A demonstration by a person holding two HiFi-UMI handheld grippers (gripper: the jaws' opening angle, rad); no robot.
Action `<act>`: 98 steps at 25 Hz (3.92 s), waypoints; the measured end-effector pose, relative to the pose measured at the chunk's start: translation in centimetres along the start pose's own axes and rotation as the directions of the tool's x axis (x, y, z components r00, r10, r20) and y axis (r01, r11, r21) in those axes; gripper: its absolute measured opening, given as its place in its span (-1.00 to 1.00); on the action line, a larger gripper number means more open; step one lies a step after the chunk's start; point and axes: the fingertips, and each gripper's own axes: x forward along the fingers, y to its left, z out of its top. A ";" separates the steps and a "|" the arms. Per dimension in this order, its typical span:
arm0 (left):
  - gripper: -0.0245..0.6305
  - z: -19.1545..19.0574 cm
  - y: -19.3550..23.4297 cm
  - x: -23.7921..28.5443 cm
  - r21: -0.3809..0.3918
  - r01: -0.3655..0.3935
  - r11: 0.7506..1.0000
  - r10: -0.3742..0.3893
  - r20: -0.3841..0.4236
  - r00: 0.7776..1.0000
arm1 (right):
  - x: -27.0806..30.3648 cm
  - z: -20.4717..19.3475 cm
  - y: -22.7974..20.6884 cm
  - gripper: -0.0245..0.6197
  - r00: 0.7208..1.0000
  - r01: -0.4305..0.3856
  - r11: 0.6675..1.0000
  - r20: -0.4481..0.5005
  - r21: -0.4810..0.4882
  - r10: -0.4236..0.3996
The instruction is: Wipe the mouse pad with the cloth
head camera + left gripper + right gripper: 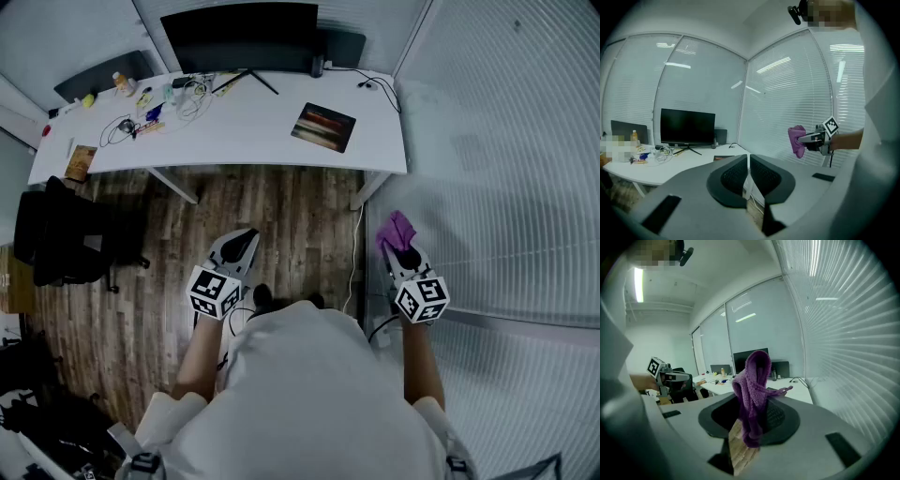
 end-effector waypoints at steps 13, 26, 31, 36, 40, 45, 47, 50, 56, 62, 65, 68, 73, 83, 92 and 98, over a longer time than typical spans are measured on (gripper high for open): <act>-0.83 -0.2 -0.8 0.8 -0.009 -0.005 1.000 0.005 -0.010 1.000 | -0.2 -0.1 -1.2 -0.53 1.000 -0.008 0.999 0.000 0.042 0.008; -0.83 -0.1 -4.0 3.5 0.002 -0.025 1.000 0.025 -0.015 1.000 | 0.2 -0.1 -3.7 -0.53 0.999 -0.042 0.999 -0.004 -0.006 0.042; -0.83 -0.6 -4.2 4.1 -0.015 -0.044 0.999 0.043 -0.020 0.999 | 0.8 -0.8 -4.5 -0.53 0.998 -0.052 0.999 -0.022 0.001 0.052; -0.83 -0.6 -3.0 5.2 -0.025 -0.041 0.999 0.040 -0.027 0.999 | 2.1 -0.8 -5.1 -0.53 0.998 -0.047 0.999 -0.043 0.001 0.047; -0.83 -0.3 -1.1 6.8 -0.024 -0.032 0.999 0.031 -0.032 0.999 | 3.6 -0.6 -5.8 -0.53 0.998 -0.031 0.999 -0.060 0.006 0.032; -0.83 -0.3 2.1 9.1 -0.027 -0.011 1.000 0.010 -0.053 0.999 | 6.4 -0.3 -6.7 -0.53 0.996 0.001 1.000 -0.089 0.029 0.002; -0.83 -0.3 3.8 10.1 -0.030 -0.006 1.000 0.004 -0.065 0.998 | 7.8 0.1 -6.9 -0.53 0.995 0.008 0.999 -0.098 0.031 -0.005; -0.83 -0.1 6.2 11.6 -0.032 0.007 0.999 -0.010 -0.076 0.997 | 10.0 0.6 -7.4 -0.53 0.993 0.025 0.999 -0.113 0.037 -0.020; -0.83 -0.7 11.6 14.2 -0.026 0.033 0.999 -0.036 -0.123 0.992 | 14.9 1.4 -7.3 -0.53 0.987 0.056 0.997 -0.156 0.046 -0.048; -0.83 -0.5 16.7 15.9 -0.030 0.062 0.998 -0.065 -0.135 0.989 | 19.1 2.2 -7.0 -0.53 0.980 0.085 0.995 -0.185 0.050 -0.074; -0.83 0.1 19.1 16.6 -0.029 0.071 0.997 -0.074 -0.127 0.989 | 21.0 3.3 -6.8 -0.53 0.978 0.101 0.994 -0.188 0.040 -0.092; -0.83 0.7 20.9 17.1 -0.026 0.082 0.996 -0.085 -0.119 0.989 | 22.6 4.2 -6.8 -0.53 0.977 0.114 0.993 -0.187 0.031 -0.106; -0.83 1.0 22.0 18.5 -0.034 0.096 0.995 -0.100 -0.118 0.988 | 24.5 5.1 -7.9 -0.53 0.972 0.123 0.992 -0.205 0.020 -0.116; -0.83 0.1 22.6 21.9 -0.077 0.045 0.996 -0.055 -0.144 0.988 | 29.3 4.1 -12.6 -0.53 0.957 0.071 0.997 -0.284 0.035 -0.059; -0.83 1.1 23.2 27.7 -0.120 -0.060 0.991 0.041 -0.156 0.987 | 37.1 3.4 -18.3 -0.53 0.916 -0.087 0.996 -0.393 -0.007 0.078; -0.83 0.7 22.3 32.6 -0.153 -0.073 0.986 0.044 -0.184 0.982 | 41.6 2.0 -22.5 -0.53 0.867 -0.158 0.987 -0.481 -0.025 0.127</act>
